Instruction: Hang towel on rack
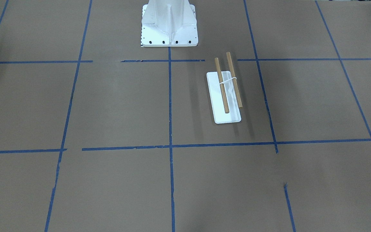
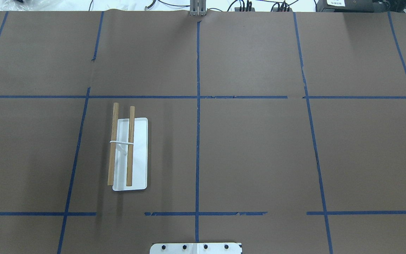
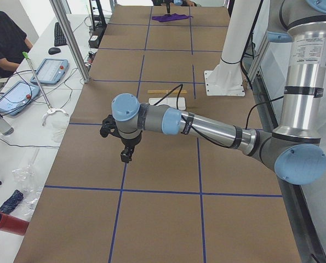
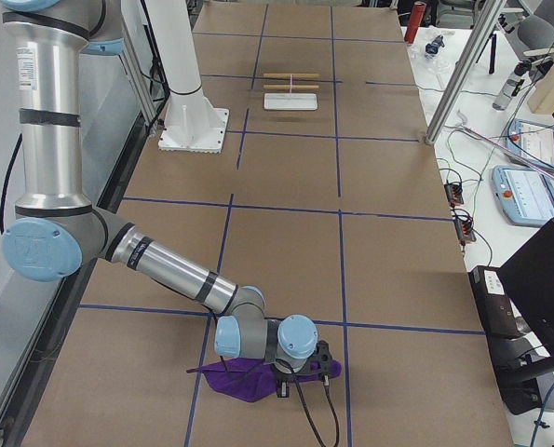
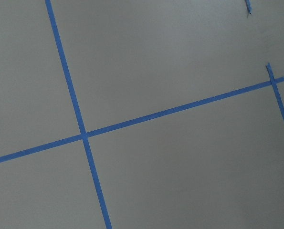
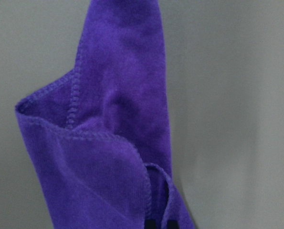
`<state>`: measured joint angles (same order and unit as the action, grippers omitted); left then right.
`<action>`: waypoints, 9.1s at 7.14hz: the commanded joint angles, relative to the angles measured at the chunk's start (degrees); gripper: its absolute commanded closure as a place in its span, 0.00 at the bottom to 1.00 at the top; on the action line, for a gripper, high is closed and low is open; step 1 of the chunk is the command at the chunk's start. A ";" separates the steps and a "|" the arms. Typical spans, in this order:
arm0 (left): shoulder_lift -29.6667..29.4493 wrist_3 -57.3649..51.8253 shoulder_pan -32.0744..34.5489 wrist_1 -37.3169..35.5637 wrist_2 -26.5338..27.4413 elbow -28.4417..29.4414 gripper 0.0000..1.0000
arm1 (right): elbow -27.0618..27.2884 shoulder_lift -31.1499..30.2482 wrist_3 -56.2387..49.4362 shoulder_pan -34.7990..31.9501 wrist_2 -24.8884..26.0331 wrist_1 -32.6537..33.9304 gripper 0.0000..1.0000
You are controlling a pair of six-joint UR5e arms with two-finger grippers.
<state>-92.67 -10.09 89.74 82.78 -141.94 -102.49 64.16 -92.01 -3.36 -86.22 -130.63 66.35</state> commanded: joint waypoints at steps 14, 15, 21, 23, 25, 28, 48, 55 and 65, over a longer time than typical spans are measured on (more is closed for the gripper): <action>-22.84 95.49 -28.33 34.20 -3.43 0.61 0.00 | 43.68 31.85 88.42 31.88 -10.62 0.63 1.00; -27.51 105.00 -31.87 34.46 -3.08 2.27 0.00 | 43.77 34.15 89.83 33.82 -8.44 0.63 1.00; -42.23 126.71 -41.82 35.34 4.83 8.88 0.02 | 44.56 38.22 90.72 39.46 -4.64 0.63 1.00; -43.63 130.05 -44.29 35.43 4.83 9.06 0.08 | 44.56 39.09 90.02 41.73 -2.63 0.63 1.00; -44.17 130.94 -46.22 35.43 4.75 8.97 0.16 | 44.47 39.45 88.62 42.80 -1.82 0.63 1.00; -44.09 131.20 -46.93 35.43 4.75 8.53 0.95 | 44.65 39.45 88.17 42.80 -1.82 0.63 1.00; -7.43 66.34 -34.63 35.17 -3.60 -3.69 1.00 | 49.66 23.46 81.93 30.06 -9.11 0.63 0.00; -5.32 65.55 -35.07 35.34 2.72 0.53 0.00 | 49.66 18.38 76.42 26.46 -9.21 0.63 0.00; -1.01 9.95 -0.38 18.14 8.09 11.00 0.00 | 29.90 3.15 -2.14 -1.31 0.46 27.60 0.00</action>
<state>-92.88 4.89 85.39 111.45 -134.83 -91.16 95.85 -89.36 1.28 -85.56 -131.27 90.82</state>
